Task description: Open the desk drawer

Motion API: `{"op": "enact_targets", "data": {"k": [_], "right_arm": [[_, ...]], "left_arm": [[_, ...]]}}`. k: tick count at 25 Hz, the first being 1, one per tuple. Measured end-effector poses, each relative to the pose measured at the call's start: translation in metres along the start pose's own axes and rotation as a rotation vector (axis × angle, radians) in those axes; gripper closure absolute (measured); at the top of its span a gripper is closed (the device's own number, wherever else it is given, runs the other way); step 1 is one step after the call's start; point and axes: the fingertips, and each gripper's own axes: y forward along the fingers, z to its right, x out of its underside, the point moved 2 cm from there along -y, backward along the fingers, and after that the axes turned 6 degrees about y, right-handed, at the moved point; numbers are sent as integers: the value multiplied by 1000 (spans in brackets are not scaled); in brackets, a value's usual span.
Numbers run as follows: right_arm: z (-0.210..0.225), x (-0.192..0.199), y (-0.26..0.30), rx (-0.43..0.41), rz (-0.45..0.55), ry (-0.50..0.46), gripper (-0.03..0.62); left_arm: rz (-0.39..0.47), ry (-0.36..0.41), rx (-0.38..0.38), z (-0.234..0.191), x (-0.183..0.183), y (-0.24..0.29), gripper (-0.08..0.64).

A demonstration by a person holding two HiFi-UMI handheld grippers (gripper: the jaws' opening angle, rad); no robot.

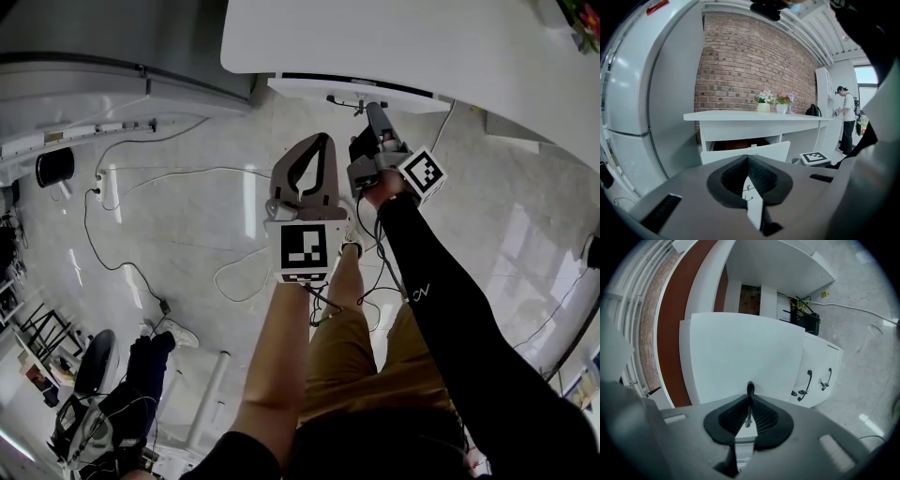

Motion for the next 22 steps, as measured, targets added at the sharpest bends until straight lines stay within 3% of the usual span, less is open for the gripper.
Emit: {"op": "enact_targets", "data": {"k": [8, 22], "right_arm": [[2, 3, -3, 1, -14, -10, 568], [6, 4, -7, 27, 4, 20, 569]], "left_arm": [[-21, 12, 27, 4, -2, -2, 552], [-19, 44, -11, -10, 5, 6, 552]]}}
